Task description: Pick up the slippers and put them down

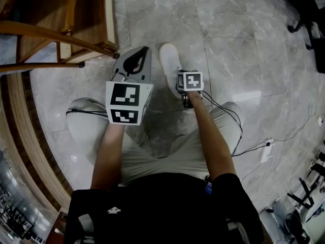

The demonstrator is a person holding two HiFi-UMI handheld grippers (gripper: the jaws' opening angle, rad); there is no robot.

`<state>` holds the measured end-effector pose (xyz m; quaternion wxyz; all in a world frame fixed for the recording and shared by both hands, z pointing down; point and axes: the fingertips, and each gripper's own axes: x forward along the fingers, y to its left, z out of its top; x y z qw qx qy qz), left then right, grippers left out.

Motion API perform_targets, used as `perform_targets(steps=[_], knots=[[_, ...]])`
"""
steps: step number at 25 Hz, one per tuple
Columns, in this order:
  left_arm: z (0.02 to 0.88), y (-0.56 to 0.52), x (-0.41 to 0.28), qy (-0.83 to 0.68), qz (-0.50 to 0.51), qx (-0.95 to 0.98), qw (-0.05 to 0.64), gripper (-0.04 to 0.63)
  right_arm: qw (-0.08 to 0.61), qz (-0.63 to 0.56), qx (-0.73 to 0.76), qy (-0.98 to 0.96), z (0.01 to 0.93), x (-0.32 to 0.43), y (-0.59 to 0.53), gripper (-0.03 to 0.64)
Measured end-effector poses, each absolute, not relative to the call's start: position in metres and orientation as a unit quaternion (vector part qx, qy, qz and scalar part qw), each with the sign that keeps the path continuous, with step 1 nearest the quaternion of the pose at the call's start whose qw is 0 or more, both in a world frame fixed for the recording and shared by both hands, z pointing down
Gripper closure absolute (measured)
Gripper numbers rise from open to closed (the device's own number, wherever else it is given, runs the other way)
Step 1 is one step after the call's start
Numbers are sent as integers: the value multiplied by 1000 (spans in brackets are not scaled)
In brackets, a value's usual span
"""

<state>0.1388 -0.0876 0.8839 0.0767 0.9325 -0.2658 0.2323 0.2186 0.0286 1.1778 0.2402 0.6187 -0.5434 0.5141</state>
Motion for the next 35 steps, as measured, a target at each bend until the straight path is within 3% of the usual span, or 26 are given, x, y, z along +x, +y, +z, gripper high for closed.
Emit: perform_targets(steps=[24,35], knots=[[881,-84,153,-246,230,940,47,589,113,325,677,-651,970,241,-49,618],[873,-83,164,-239,225,944,34,589,99,232,703,-665,899,244,-39,618]])
